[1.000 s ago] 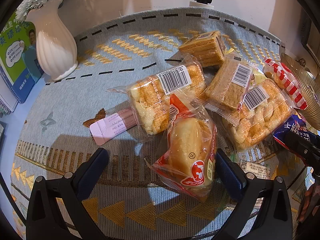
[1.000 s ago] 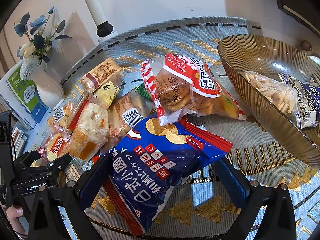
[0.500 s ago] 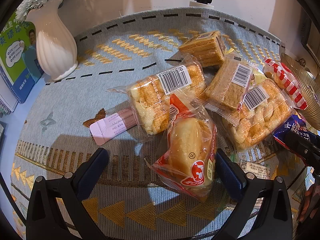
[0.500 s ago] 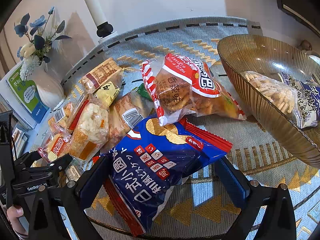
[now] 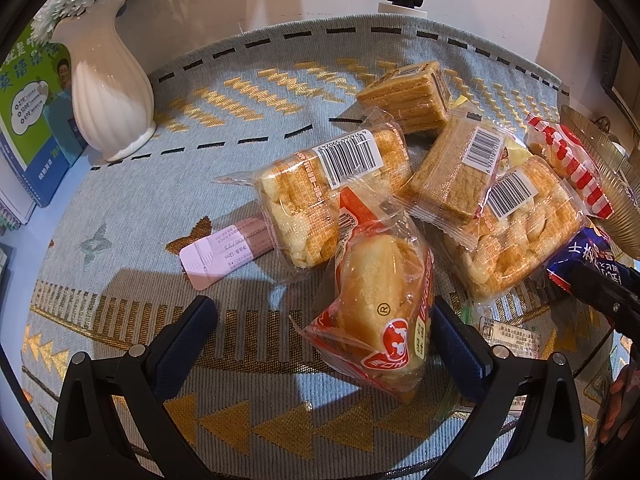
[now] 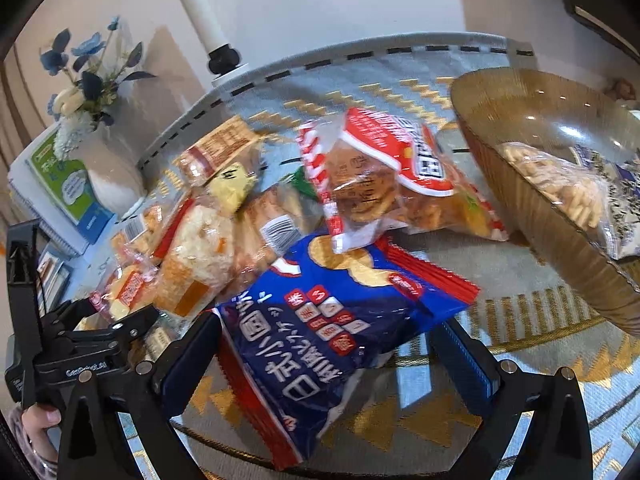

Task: Organize snacks
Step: 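Return both tools to the snack pile and hover over it, then grasp the red-wrapped bread with the left tool while the right tool grasps the blue cracker bag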

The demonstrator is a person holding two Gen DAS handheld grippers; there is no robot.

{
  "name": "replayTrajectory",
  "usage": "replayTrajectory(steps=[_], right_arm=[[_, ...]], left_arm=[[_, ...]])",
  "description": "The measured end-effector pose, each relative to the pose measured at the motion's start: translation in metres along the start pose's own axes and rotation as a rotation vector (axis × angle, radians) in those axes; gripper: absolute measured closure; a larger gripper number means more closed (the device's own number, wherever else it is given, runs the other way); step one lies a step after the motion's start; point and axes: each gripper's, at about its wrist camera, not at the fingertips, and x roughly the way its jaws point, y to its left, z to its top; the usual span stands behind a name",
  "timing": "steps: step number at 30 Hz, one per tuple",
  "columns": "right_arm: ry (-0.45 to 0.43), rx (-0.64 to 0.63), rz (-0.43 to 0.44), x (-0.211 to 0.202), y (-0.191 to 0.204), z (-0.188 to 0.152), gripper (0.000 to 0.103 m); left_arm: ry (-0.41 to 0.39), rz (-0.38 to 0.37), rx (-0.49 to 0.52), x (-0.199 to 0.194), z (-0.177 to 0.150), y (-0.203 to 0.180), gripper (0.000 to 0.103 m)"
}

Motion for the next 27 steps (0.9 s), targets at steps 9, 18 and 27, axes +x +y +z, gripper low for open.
replayTrajectory(steps=[9, 18, 27], right_arm=[[0.003, -0.007, 0.069, 0.002, 0.003, 0.001, 0.000], [-0.028, 0.006, 0.154, -0.005, 0.000, -0.002, 0.033], [-0.043, -0.035, 0.208, -0.025, 0.012, -0.020, 0.034]], left_arm=[[-0.007, -0.029, 0.015, -0.006, -0.006, -0.002, 0.001], [-0.108, -0.161, 0.055, -0.032, -0.016, -0.011, 0.063], [-0.145, -0.161, 0.044, -0.039, -0.012, -0.004, 0.063]])
